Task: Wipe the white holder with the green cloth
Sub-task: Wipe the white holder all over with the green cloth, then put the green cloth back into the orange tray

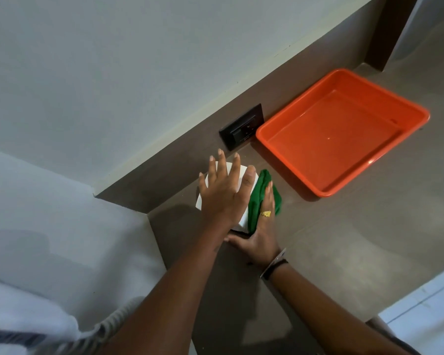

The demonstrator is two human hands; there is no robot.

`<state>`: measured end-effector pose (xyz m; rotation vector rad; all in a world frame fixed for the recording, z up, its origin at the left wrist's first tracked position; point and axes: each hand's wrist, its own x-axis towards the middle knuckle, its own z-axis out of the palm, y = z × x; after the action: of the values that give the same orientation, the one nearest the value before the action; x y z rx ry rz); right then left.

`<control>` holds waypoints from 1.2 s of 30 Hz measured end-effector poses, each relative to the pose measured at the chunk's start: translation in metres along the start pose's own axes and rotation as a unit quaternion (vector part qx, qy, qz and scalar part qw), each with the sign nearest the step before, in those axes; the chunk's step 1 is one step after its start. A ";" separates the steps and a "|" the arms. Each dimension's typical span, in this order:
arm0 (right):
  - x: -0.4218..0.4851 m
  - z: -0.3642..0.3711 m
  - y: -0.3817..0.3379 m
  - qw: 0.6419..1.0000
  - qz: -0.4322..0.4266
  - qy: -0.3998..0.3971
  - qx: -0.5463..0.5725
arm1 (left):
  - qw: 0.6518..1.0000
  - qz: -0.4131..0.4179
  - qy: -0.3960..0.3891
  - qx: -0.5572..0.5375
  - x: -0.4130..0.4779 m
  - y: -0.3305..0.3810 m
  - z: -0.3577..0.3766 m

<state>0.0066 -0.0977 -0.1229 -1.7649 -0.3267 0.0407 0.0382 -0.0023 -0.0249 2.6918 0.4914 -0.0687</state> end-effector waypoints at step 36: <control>0.174 -0.187 -0.064 0.761 0.393 -0.303 0.418 | 0.825 -0.523 -0.158 -0.144 0.024 0.053 -0.063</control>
<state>0.1993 -0.2227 0.0061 -0.8217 0.0265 1.2054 0.0776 -0.0147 0.0504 1.7618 1.6306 -0.6638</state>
